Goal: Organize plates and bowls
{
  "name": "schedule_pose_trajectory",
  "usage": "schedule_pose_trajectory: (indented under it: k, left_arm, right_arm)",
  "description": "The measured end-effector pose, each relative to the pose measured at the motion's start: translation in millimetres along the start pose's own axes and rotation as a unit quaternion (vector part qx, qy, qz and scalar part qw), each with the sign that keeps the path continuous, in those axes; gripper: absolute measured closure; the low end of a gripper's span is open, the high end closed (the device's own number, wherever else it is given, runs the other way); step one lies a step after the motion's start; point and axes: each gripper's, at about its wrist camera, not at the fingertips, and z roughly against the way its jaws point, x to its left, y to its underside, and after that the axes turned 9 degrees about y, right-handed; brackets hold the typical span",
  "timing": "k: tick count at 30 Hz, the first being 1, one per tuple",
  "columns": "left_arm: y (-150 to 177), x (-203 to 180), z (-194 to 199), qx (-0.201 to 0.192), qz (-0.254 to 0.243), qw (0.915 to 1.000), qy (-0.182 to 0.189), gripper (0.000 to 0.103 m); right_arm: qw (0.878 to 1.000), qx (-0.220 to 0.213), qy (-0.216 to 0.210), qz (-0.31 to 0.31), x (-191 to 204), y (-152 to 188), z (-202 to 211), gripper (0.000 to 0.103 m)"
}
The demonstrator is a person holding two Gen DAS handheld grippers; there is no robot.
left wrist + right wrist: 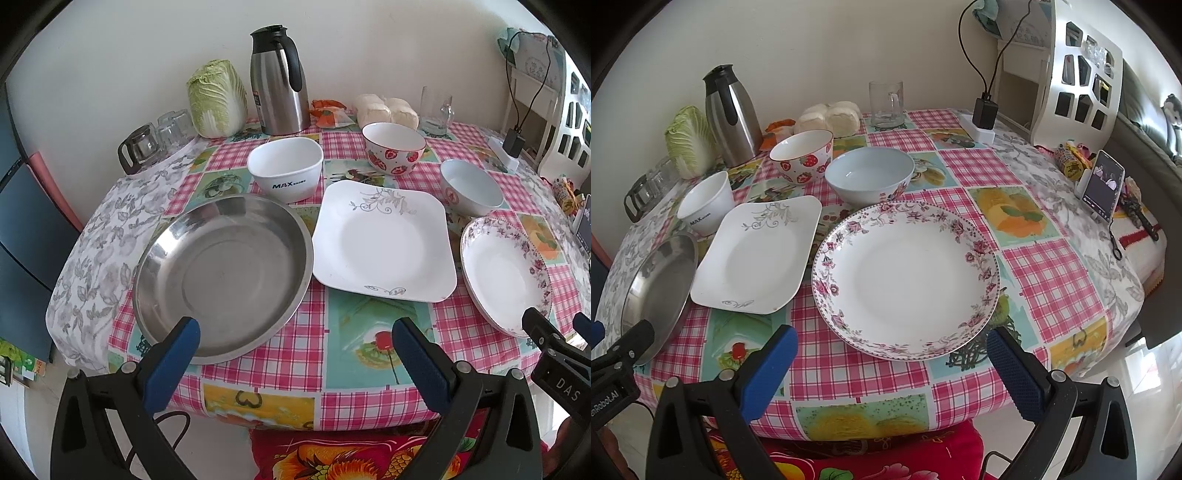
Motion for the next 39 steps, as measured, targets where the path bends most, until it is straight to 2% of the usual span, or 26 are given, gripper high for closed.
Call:
schedule_pose_trajectory:
  k: [39]
  left_arm:
    - [-1.3,3.4,-3.2,0.009,0.01,0.9999,-0.001,0.0]
  right_arm:
    - [1.0,-0.002,-0.002,-0.002,-1.2,0.3,0.1,0.0]
